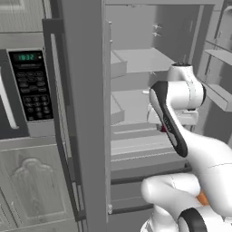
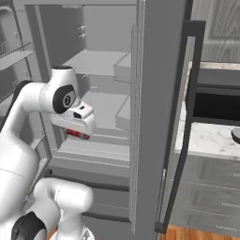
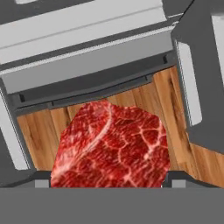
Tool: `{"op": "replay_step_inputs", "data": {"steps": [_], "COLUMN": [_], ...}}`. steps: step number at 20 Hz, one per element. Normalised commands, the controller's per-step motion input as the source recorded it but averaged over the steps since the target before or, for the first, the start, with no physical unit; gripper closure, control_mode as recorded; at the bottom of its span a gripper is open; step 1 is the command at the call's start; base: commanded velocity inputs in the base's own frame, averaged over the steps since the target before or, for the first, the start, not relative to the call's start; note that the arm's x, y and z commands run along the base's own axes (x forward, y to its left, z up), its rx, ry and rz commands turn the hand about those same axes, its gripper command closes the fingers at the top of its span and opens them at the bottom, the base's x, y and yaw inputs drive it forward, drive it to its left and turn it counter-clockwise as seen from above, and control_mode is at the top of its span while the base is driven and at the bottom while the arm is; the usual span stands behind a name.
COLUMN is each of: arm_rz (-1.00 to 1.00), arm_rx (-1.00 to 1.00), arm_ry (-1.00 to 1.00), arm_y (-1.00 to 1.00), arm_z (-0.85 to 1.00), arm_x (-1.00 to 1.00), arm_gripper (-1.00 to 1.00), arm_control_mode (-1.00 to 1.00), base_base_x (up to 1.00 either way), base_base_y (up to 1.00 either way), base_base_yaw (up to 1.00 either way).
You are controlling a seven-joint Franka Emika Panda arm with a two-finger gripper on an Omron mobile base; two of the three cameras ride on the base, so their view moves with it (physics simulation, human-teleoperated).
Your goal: Take the steak from the fridge and place it on the digital scale on the counter by the fridge. Wait a few seconds for a reading, then move it to the plate on the dining counter.
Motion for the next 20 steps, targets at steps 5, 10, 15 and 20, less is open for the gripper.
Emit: {"op": "replay_step_inputs", "data": {"steps": [5, 10, 15, 20], "arm_rz": [0.00, 0.00, 0.00, 0.00], "arm_rx": [0.00, 0.00, 0.00, 0.00], "arm_ry": [0.00, 0.00, 0.00, 0.00], "arm_y": [0.00, 0.00, 0.00, 0.00], "arm_z": [0.00, 0.00, 0.00, 0.00], "arm_x": [0.00, 0.00, 0.00, 0.00], "arm_gripper": [1.00, 1.00, 1.00, 1.00], "arm_control_mode": [1.00, 1.00, 1.00, 1.00], "base_base_x": [-0.95, -1.00, -0.95, -0.23], "base_base_y": [0.01, 0.00, -0.17, -0.65], "base_base_yaw": [-0.02, -0.09, -0.07, -0.04]}}
